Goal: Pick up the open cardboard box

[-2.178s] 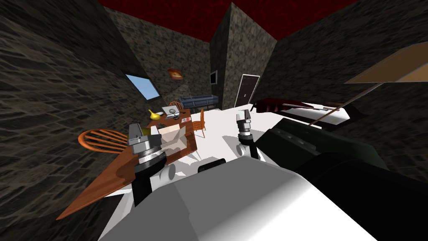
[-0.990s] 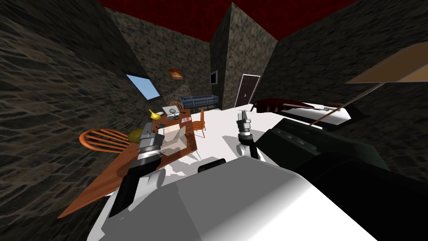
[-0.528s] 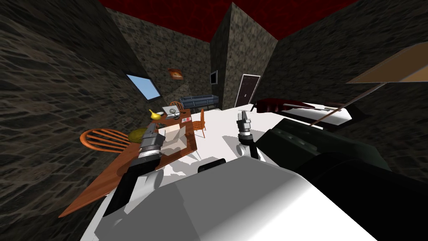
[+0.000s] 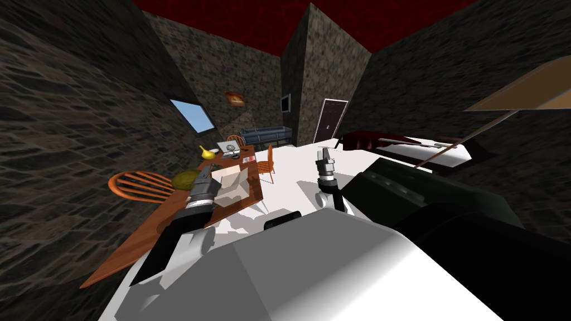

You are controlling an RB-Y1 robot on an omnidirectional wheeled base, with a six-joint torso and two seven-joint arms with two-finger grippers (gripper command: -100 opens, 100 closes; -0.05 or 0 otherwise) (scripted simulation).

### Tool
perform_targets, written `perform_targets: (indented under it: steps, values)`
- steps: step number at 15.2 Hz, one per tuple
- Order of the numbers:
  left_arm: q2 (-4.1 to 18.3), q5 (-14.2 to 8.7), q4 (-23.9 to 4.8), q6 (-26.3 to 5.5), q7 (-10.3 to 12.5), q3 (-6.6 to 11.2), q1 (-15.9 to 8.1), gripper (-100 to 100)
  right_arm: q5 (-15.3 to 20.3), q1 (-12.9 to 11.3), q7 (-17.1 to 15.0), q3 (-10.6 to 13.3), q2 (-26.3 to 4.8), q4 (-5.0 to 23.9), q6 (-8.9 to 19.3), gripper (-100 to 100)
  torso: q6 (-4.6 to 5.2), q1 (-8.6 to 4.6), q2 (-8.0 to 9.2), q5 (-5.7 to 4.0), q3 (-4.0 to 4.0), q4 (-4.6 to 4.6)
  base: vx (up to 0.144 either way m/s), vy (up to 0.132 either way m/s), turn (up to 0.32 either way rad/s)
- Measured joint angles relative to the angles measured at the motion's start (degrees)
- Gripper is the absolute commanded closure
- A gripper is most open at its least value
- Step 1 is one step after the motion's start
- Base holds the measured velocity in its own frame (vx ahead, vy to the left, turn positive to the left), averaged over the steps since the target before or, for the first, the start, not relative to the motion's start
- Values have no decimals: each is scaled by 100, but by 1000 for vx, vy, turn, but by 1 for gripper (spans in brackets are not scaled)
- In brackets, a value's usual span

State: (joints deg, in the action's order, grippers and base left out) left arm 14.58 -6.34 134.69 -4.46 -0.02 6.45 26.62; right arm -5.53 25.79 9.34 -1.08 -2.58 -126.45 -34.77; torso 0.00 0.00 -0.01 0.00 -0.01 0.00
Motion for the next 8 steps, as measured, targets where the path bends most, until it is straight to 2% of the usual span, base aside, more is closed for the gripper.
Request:
perform_targets:
  steps: [8]
  values:
    - [80, -143, 120, -879, 92, 74, 2, -100, 0, 0, 0, 0, 0, 0, 0, 0, 0, 0, -1, 0, 0, 0, 2, -1, 9]
